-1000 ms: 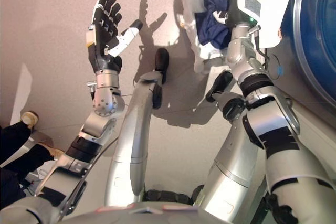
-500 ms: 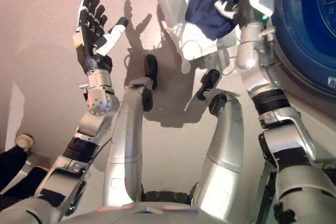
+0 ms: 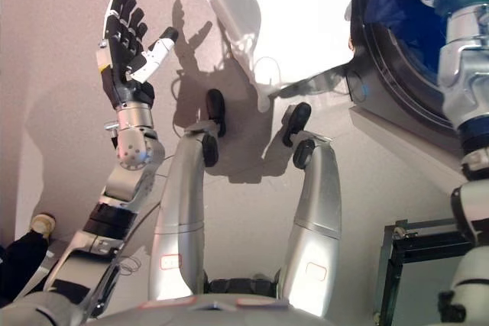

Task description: Put the clothes in the basket into the washing machine.

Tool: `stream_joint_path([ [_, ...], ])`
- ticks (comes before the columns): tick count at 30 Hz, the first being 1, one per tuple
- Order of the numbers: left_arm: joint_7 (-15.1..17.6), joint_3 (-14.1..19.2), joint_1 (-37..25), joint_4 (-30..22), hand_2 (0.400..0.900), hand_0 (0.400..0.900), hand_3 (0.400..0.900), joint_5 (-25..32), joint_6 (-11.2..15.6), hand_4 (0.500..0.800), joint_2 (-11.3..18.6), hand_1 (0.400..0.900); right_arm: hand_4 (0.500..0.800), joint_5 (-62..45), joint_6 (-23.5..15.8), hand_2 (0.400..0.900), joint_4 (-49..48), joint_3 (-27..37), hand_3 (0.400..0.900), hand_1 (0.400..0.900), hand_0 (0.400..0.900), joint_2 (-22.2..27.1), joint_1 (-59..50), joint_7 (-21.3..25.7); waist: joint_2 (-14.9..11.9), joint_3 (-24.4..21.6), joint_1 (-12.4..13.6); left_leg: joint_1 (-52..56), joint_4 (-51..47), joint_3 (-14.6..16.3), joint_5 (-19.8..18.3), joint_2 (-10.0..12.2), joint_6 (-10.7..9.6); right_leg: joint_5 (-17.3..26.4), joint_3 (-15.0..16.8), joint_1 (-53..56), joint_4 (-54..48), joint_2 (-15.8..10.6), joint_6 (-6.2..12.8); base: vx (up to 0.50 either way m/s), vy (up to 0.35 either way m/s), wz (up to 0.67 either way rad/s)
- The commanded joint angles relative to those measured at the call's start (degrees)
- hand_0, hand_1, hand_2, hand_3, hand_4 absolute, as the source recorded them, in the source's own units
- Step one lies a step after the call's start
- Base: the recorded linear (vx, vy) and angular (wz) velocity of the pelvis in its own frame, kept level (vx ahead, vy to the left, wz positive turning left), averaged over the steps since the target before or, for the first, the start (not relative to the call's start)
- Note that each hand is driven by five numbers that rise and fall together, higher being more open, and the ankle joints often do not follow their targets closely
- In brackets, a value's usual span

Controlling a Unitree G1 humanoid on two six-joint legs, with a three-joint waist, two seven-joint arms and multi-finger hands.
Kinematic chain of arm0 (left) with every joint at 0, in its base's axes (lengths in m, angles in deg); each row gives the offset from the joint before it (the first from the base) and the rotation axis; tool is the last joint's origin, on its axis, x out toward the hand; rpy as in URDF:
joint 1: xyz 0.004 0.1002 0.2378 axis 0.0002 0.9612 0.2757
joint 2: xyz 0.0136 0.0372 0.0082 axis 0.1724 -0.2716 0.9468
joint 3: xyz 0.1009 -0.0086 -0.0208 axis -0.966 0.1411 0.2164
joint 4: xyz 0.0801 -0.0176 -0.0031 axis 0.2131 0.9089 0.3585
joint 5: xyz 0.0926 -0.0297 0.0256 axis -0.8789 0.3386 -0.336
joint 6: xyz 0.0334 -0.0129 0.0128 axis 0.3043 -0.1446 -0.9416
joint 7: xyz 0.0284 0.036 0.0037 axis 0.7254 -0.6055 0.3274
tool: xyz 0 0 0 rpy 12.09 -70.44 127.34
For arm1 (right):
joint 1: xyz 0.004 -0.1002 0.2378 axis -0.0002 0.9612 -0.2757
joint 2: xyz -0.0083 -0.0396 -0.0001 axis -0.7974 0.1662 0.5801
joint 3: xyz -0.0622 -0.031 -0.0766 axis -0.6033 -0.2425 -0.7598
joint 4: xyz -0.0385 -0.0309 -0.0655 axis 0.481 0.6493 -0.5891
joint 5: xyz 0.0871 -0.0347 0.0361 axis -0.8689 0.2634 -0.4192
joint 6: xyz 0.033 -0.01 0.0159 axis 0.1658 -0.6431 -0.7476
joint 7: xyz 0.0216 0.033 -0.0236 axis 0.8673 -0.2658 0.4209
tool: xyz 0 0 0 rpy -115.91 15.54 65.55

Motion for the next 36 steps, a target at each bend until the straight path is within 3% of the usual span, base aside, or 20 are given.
stream_joint_path([
  [1, -1.2, -0.37, 5.08, -2.47, 0.9, 0.9, 0.9, -2.4, 4.25, 0.8, -0.27, 0.9, 0.5, 8.26, 5.87, 0.4, 7.15, -7.03, 0.4, 0.4, 0.4, 1.16, 0.91, 1.02, -0.98, -12.17, 1.15, -3.38, 0.88, -3.4, -5.62, 0.08, -3.16, -0.48, -0.28, -7.36, 0.39, 1.24, 4.09, 0.0, -0.007, 0.04],
  [7, -3.71, -1.78, 5.36, -2.19, 0.9, 0.9, 0.9, -0.58, 4.05, 0.8, 0.17, 0.9, 0.5, 16.09, 7.26, 0.4, 19.33, -16.47, 0.4, 0.4, 0.4, -1.65, -1.94, -5.57, 0.0, -13.28, 2.02, -3.99, 1.11, -3.65, -5.42, -0.2, -3.32, -0.8, 0.01, -8.17, 1.19, 0.71, 3.99, 0.02, -0.021, 0.07],
  [8, -3.84, -1.77, 5.21, -2.1, 0.9, 0.9, 0.9, -0.46, 4.05, 0.8, 0.18, 0.9, 0.775, 15.93, 7.37, 0.859, 20.26, -16.76, 0.859, 0.859, 0.859, -2.23, -2.52, -6.0, 0.01, -13.36, 2.12, -3.95, 1.05, -3.65, -5.36, -0.18, -3.33, -0.7, 0.02, -8.14, 1.15, 0.67, 3.99, 0.01, -0.021, 0.03],
  [9, -3.95, -1.65, 5.0, -1.93, 0.9, 0.9, 0.9, -0.57, 3.98, 0.8, 0.02, 0.9, 0.8, 16.16, 7.52, 0.9, 20.98, -16.7, 0.9, 0.9, 0.9, -3.07, -2.54, -7.02, 0.09, -13.4, 2.19, -3.87, 1.02, -3.53, -5.31, -0.16, -3.37, -0.66, 0.14, -8.13, 1.11, 0.69, 3.99, 0.01, -0.021, 0.03],
  [18, -3.19, 0.54, 3.94, -1.7, 0.9, 0.9, 0.9, -0.67, 3.84, 0.8, -0.5, 0.9, 0.8, 17.64, 9.13, 0.9, 21.53, -20.18, 0.9, 0.9, 0.9, -5.52, -9.27, -9.0, -0.15, -13.94, 1.88, -3.06, -0.02, -3.15, -4.96, 0.02, -3.5, -0.15, -0.15, -7.19, 0.03, 1.49, 3.85, 0.0, 0.003, -0.03],
  [24, -1.02, 3.75, 3.87, -2.1, 0.9, 0.9, 0.9, -2.33, 2.07, 0.8, -0.94, 0.9, 0.8, 18.64, 10.86, 0.9, 8.53, -18.57, 0.9, 0.9, 0.9, -4.19, -11.26, -8.07, -0.44, -14.14, 0.06, -2.73, -0.8, -3.01, -5.0, 0.26, -3.4, 0.44, -0.12, -6.84, -1.07, 2.38, 3.82, -0.02, 0.024, -0.11],
  [27, 0.19, 6.01, 4.48, -1.97, 0.9, 0.9, 0.9, -3.38, 0.71, 0.8, -1.12, 0.9, 0.8, 21.87, 12.12, 0.9, -8.72, -15.07, 0.9, 0.9, 0.9, -1.33, -12.14, -9.47, -0.39, -14.09, -1.29, -2.73, -1.63, -2.97, -4.64, 0.38, -3.16, 0.91, 0.0, -6.68, -1.87, 2.98, 3.82, -0.03, 0.025, -0.11],
  [28, 0.19, 5.99, 4.47, -2.07, 0.9, 0.9, 0.9, -3.43, 0.6, 0.8, -1.08, 0.9, 0.8, 22.39, 12.22, 0.9, -10.17, -14.21, 0.9, 0.9, 0.9, -0.71, -11.45, -10.47, -0.45, -14.05, -1.25, -2.73, -1.64, -2.98, -4.63, 0.34, -3.16, 0.88, -0.01, -6.68, -1.84, 2.94, 3.82, -0.13, 0.039, -0.11],
  [29, 0.35, 6.87, 4.8, -1.87, 0.9, 0.9, 0.9, -3.76, 0.0, 0.8, -1.6, 0.9, 0.8, 22.96, 12.14, 0.9, -18.19, -10.19, 0.9, 0.9, 0.9, 0.87, -10.08, -10.33, -0.23, -13.62, -2.26, -3.43, -2.02, -2.6, -2.91, 0.28, -2.53, 2.63, -0.28, -7.06, -2.64, 2.9, 3.14, -0.11, 0.033, -0.08],
  [31, 0.41, 7.52, 5.04, -1.85, 0.9, 0.9, 0.9, -4.16, -0.67, 0.8, -1.82, 0.9, 0.8, 24.24, 12.11, 0.9, -26.3, -3.93, 0.9, 0.9, 0.9, 1.56, -5.74, -10.52, -0.03, -13.6, -2.97, -3.54, -2.01, -2.69, -2.94, 0.38, -2.42, 2.64, -0.3, -7.11, -2.62, 2.94, 3.17, -0.06, 0.026, -0.09],
  [36, 0.3, 8.06, 6.13, -2.51, 0.9, 0.9, 0.9, -4.85, -1.26, 0.8, -1.79, 0.9, 0.8, 25.09, 10.94, 0.9, -36.34, 7.98, 0.9, 0.9, 0.9, 0.5, 4.87, -10.74, -0.05, -13.36, -3.5, -3.45, -2.11, -2.67, -2.96, 0.45, -2.27, 2.73, -0.14, -6.92, -2.76, 3.1, 3.2, 0.01, 0.0, -0.03],
])
